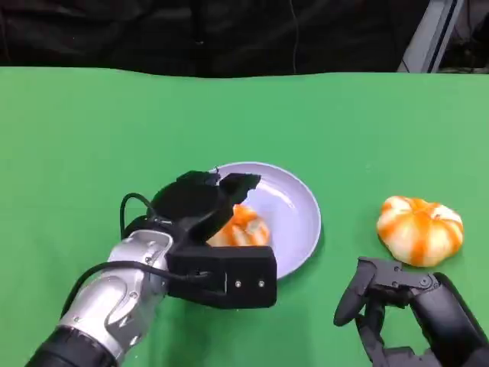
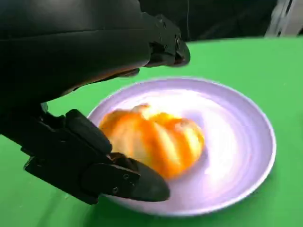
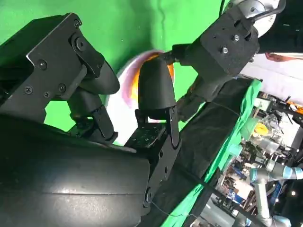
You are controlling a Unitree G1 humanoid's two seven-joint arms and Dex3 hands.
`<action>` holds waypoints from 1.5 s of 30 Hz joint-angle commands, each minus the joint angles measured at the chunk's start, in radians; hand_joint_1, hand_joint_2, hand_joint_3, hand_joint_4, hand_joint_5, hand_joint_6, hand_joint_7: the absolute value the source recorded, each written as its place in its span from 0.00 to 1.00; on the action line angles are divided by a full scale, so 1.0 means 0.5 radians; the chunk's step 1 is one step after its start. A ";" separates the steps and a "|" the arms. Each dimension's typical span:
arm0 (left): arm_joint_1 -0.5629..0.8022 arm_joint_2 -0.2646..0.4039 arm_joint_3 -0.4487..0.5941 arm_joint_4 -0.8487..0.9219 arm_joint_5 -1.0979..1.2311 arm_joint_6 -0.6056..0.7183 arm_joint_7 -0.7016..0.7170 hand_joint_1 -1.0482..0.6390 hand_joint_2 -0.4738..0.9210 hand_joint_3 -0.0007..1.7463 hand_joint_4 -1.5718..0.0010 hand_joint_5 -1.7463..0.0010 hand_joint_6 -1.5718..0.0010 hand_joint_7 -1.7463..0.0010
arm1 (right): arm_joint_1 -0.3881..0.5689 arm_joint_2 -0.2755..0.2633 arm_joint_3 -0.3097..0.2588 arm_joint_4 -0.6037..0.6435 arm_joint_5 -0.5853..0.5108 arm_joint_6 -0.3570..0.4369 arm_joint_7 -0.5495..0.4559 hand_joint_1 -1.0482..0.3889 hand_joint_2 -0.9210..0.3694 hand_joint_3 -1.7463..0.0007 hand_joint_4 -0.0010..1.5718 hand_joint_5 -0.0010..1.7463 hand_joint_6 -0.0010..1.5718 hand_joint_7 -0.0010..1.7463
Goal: Grasp the bread from the table and place it into the plate.
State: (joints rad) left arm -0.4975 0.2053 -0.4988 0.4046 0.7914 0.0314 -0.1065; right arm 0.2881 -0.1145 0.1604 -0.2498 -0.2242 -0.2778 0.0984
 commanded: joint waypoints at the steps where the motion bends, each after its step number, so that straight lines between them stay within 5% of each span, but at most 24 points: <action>1: 0.068 0.083 0.012 -0.105 -0.041 -0.014 -0.068 0.08 1.00 0.29 0.99 1.00 0.98 0.99 | -0.008 -0.034 -0.021 0.020 0.016 -0.045 -0.005 0.79 0.46 0.18 0.51 0.99 0.50 0.78; 15: 0.594 0.442 0.472 -0.688 -0.608 -0.374 -0.165 0.19 1.00 0.25 0.89 0.94 0.88 0.96 | -0.020 -0.032 -0.023 0.030 -0.012 -0.055 -0.025 0.80 0.47 0.17 0.52 0.98 0.50 0.78; 20: 0.887 0.509 0.665 -0.756 -0.778 -0.649 -0.056 0.28 1.00 0.17 0.70 0.84 0.73 0.93 | -0.017 -0.048 -0.031 0.020 0.013 -0.043 -0.003 0.80 0.47 0.17 0.51 0.99 0.50 0.78; 25: 1.120 0.381 0.828 -0.646 -0.914 -1.004 0.209 0.49 1.00 0.08 0.45 0.74 0.48 0.89 | -0.016 -0.053 -0.040 0.014 0.022 -0.028 0.005 0.81 0.46 0.18 0.51 0.98 0.50 0.78; 27: 1.206 0.312 0.882 -0.647 -0.911 -1.059 0.328 0.59 0.95 0.17 0.44 0.54 0.35 0.86 | -0.016 -0.052 -0.041 0.013 0.022 -0.025 0.006 0.80 0.46 0.18 0.51 0.98 0.50 0.78; 28: 1.256 0.266 0.913 -0.648 -0.929 -1.099 0.388 0.63 0.87 0.33 0.42 0.36 0.30 0.76 | -0.016 -0.051 -0.042 0.009 0.020 -0.020 0.005 0.80 0.46 0.18 0.51 0.98 0.50 0.78; 31: 1.406 0.150 0.980 -0.711 -1.097 -1.112 0.406 0.66 0.73 0.64 0.44 0.11 0.43 0.38 | -0.019 -0.055 -0.049 0.011 0.015 -0.024 0.003 0.80 0.46 0.19 0.51 0.97 0.50 0.77; 37: 1.618 -0.036 1.025 -0.912 -1.373 -1.008 0.354 0.68 0.67 0.75 0.46 0.01 0.52 0.14 | -0.040 -0.066 -0.081 0.075 0.048 -0.106 0.004 0.81 0.45 0.19 0.52 0.95 0.51 0.77; 45: 1.558 -0.082 1.053 -0.795 -1.408 -1.161 0.322 0.64 0.65 0.75 0.49 0.00 0.53 0.12 | -0.034 -0.059 -0.082 0.059 0.034 -0.095 -0.002 0.81 0.46 0.18 0.54 0.95 0.51 0.77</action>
State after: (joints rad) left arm 0.2865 0.1655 0.0127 -0.0085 0.1022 -0.5226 0.0662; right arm 0.2702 -0.1335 0.1290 -0.2122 -0.2136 -0.3243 0.1016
